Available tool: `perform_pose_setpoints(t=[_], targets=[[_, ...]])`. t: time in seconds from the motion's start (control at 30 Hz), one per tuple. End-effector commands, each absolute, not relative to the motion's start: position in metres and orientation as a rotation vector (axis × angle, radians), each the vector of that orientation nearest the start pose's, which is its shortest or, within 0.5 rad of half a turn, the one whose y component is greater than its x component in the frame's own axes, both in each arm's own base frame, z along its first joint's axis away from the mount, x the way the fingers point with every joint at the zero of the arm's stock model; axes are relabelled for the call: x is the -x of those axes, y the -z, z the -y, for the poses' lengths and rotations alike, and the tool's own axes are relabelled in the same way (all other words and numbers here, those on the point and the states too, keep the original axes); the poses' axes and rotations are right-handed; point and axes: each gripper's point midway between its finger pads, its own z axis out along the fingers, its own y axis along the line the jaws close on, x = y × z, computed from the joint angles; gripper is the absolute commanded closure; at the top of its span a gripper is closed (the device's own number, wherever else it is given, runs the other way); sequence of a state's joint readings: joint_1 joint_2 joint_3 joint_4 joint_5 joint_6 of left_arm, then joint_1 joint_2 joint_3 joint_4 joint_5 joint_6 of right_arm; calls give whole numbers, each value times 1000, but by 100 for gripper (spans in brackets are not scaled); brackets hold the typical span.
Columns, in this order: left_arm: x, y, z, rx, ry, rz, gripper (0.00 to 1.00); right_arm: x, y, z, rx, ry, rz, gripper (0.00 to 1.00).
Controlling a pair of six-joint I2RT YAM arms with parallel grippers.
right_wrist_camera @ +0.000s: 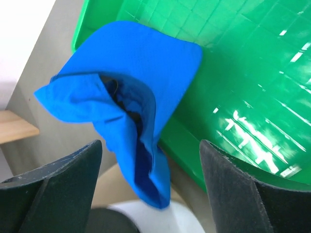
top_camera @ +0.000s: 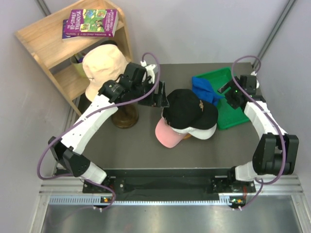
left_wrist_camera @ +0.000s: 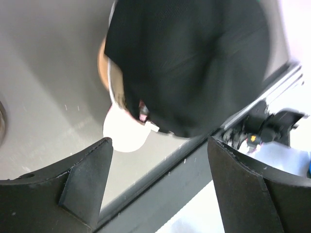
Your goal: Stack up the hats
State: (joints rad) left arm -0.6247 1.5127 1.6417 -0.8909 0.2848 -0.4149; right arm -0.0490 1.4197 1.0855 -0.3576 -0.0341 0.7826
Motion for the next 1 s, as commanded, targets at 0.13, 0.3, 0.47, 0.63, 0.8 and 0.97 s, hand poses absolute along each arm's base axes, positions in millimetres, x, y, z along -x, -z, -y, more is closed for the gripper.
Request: perform_pose_setpoints(t=[0.13, 0.3, 0.47, 0.63, 0.8, 0.97], targets=[[-332, -338, 303, -345, 815, -2188, 13, -440, -139, -17, -1026, -518, -2048, 23], [-352, -355, 319, -326, 859, -2104, 10, -454, -118, -25, -1068, -583, -2064, 25], [-361, -359, 328, -342, 880, -2079, 10, -471, -107, -24, -1064, -591, -2062, 54], [-365, -356, 333, -350, 898, -2078, 11, -482, -131, -4, -1071, -557, -1988, 100], [-370, -360, 339, -367, 913, -2044, 14, -480, -188, 28, -1044, -505, -1833, 100], [-374, -353, 352, -412, 906, -2055, 15, -474, -252, 45, -951, -470, -1698, 100]])
